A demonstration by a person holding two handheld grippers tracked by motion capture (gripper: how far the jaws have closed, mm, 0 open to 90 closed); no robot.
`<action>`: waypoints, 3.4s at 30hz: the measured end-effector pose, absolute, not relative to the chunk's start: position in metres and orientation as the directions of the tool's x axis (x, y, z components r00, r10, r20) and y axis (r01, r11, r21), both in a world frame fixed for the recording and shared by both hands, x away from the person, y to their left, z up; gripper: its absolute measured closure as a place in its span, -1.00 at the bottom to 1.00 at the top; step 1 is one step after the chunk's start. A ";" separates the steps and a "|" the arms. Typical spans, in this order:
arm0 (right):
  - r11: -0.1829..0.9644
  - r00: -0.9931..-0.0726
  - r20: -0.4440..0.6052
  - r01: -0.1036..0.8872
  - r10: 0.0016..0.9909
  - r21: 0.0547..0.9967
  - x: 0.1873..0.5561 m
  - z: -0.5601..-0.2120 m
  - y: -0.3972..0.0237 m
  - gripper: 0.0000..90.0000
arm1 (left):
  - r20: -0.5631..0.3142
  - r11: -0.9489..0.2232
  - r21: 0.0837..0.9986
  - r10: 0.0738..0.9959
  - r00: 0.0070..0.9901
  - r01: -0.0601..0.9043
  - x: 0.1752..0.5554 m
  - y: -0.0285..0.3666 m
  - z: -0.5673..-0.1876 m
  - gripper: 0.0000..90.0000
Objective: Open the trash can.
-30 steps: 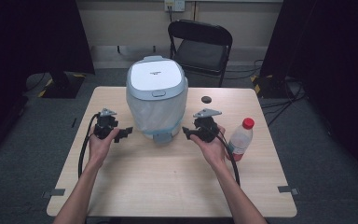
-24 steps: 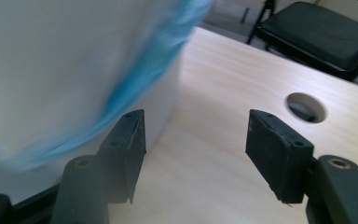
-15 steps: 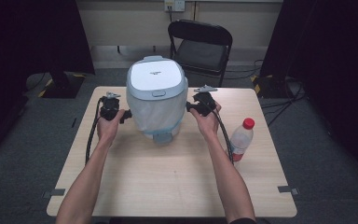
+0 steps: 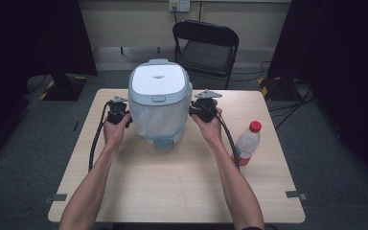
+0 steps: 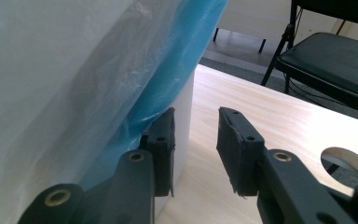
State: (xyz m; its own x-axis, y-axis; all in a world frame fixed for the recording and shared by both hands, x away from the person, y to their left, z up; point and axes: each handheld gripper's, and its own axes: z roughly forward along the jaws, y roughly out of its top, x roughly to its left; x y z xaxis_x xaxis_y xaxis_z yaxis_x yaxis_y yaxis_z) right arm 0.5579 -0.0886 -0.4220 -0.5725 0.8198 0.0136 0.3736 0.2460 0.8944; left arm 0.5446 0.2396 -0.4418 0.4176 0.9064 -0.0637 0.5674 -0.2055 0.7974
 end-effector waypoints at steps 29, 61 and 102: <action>0.299 -0.640 0.012 0.375 0.768 0.877 0.479 -0.418 -0.093 0.67 | -0.067 -0.241 0.821 0.860 0.506 0.518 0.446 0.247 -0.440 0.71; 0.362 -0.684 0.006 0.393 0.730 0.845 0.414 -0.412 -0.109 0.47 | -0.145 -0.224 0.826 0.803 0.578 0.518 0.377 0.247 -0.440 0.72; 0.252 -0.795 0.103 0.308 0.598 0.917 0.353 -0.317 -0.153 0.70 | 0.002 -0.346 0.691 0.879 0.477 0.635 0.397 0.298 -0.497 -0.72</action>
